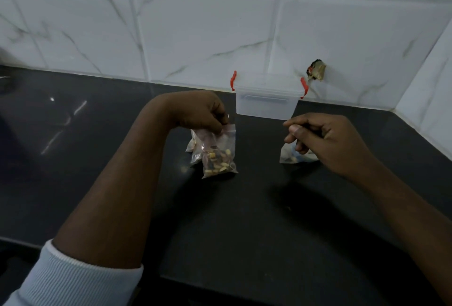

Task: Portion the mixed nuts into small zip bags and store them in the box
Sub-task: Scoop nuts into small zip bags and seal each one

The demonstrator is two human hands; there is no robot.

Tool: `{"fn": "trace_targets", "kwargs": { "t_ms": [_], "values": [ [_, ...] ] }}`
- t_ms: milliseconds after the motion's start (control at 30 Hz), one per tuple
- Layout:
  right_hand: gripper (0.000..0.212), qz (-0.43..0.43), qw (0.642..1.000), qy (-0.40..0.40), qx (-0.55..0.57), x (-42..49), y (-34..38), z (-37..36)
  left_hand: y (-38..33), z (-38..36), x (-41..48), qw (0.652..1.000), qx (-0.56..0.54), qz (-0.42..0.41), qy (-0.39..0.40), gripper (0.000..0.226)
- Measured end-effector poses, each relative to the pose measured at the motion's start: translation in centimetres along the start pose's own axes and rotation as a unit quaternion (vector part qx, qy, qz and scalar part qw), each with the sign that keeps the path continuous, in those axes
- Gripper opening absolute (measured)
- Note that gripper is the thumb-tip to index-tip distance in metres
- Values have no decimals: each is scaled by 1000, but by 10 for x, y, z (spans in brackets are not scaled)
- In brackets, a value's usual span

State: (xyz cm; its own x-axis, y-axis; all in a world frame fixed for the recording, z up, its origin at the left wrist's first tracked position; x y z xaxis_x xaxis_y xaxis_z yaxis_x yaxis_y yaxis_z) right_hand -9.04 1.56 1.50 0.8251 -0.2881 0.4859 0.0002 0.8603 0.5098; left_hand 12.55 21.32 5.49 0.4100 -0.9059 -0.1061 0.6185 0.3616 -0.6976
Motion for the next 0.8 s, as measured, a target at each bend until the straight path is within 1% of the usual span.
{"fn": "trace_targets", "kwargs": {
  "t_ms": [67, 133, 200, 300, 433, 533, 633, 700, 733, 800],
  "values": [
    [18, 5, 1000, -9, -13, 1, 0, 3, -4, -1, 0, 1000, -4, -13, -21, 15],
    [18, 11, 999, -19, -32, 1, -2, 7, -10, -6, 2, 997, -5, -44, -58, 11],
    [18, 8, 999, -29, -43, 1, -5, 11, -21, -17, 6, 990, 11, -90, -105, 12],
    [18, 5, 998, -36, -53, 2, -7, 15, -41, -45, 14, 971, 32, -175, -161, 16],
    [19, 21, 994, -52, -98, 3, -7, 21, -62, -80, 19, 952, 93, -232, -177, 21],
    [19, 12, 978, -68, -195, 6, -18, 35, -68, -101, 22, 945, 127, -252, -168, 29],
    [14, -13, 961, -24, -274, 10, -37, 50, -68, -123, 29, 946, 148, -249, -149, 60],
    [12, -40, 952, 49, -300, 9, -50, 57, -68, -135, 33, 952, 148, -234, -133, 76],
    [14, -56, 947, 90, -303, 9, -55, 59, -67, -138, 36, 954, 151, -227, -125, 78],
    [18, -79, 935, 149, -312, 6, -65, 57, -65, -142, 40, 955, 163, -223, -112, 69]
  ]
}}
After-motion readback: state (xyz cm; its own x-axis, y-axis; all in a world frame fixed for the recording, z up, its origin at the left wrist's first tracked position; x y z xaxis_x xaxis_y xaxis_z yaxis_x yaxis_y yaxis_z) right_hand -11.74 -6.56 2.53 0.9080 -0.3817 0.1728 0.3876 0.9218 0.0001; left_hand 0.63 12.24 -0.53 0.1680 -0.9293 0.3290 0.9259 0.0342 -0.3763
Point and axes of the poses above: each hand's wrist, its own x-axis towards the middle knuckle, its own z-axis out of the back of the hand, y = z × x, the point moved 2 cm from there along x, towards the middle knuckle, and after that the axes turned 13 degrees about -x, right-handed, at the moved point
